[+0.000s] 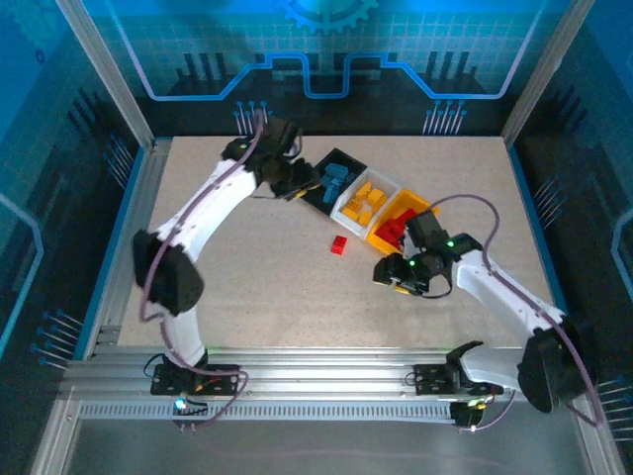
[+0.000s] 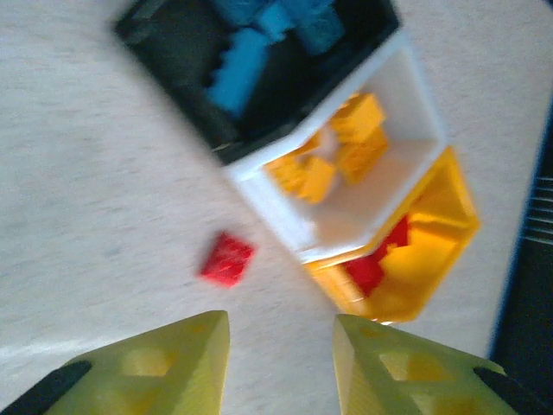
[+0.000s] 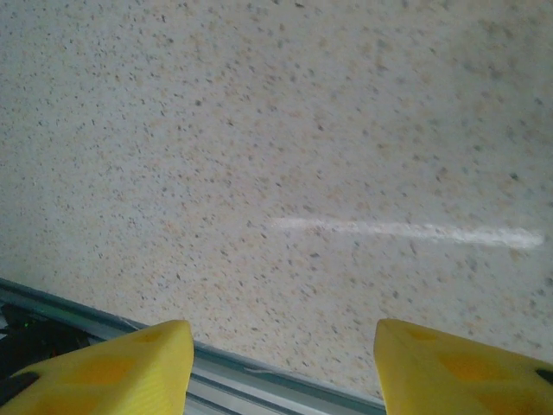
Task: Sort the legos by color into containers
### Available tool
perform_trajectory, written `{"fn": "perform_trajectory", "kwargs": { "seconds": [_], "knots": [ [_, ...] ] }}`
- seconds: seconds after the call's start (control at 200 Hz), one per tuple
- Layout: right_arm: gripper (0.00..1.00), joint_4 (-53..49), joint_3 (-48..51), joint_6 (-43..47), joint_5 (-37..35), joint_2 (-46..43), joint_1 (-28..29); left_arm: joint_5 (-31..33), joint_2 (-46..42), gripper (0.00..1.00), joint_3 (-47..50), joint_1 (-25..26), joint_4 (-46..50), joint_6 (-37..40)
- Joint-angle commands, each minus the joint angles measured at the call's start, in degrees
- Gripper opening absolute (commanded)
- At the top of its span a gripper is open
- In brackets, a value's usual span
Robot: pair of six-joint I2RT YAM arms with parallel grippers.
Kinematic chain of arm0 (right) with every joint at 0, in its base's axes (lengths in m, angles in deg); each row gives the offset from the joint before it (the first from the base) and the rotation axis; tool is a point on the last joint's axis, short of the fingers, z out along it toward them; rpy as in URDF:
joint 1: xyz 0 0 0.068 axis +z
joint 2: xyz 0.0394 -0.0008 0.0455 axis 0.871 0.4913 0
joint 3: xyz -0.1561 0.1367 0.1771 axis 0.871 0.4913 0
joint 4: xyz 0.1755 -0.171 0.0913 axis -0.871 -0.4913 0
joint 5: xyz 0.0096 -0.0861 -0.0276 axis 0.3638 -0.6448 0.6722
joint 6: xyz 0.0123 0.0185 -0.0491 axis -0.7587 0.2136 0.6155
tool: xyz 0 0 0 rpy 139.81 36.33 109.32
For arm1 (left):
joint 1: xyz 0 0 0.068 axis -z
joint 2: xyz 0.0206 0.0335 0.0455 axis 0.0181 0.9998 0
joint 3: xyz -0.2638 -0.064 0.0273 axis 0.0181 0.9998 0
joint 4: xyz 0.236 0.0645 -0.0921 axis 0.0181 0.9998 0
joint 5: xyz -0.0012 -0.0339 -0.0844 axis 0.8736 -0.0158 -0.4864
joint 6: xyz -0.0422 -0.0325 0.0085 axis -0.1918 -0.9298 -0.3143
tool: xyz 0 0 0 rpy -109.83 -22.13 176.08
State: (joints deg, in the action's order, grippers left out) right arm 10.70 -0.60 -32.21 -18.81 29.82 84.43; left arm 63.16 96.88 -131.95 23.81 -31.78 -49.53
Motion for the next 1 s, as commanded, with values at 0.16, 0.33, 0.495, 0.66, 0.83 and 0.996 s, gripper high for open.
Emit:
{"fn": "perform_trajectory", "kwargs": {
  "seconds": [0.16, 0.33, 0.495, 0.66, 0.83, 0.996],
  "knots": [
    [0.61, -3.82, -18.09, 1.31, -6.78, 17.66, 6.81, 7.90, -20.88, 0.42, 29.91, 0.05, 2.86, 5.26],
    [0.64, -7.23, -29.05, 1.05, -9.65, 28.55, 10.02, 7.24, -31.11, 0.46, 42.51, 0.09, 0.76, -0.47],
    [0.68, -9.39, -37.15, 0.55, -12.45, 36.26, 11.61, 5.89, -37.40, 0.54, 48.67, -0.21, 0.09, -3.29],
    [0.73, -10.30, -42.35, -0.69, -14.60, 41.42, 11.68, 5.12, -41.02, 0.70, 51.50, -0.69, 0.51, -4.91],
    [0.77, -11.15, -45.74, -2.59, -17.11, 45.34, 11.45, 4.27, -43.05, 0.94, 52.82, -1.48, 0.86, -6.16],
    [0.78, -10.80, -47.63, -5.35, -18.66, 48.50, 11.48, 3.55, -43.23, 0.99, 52.89, -1.86, 0.90, -6.09]
  ]
}}
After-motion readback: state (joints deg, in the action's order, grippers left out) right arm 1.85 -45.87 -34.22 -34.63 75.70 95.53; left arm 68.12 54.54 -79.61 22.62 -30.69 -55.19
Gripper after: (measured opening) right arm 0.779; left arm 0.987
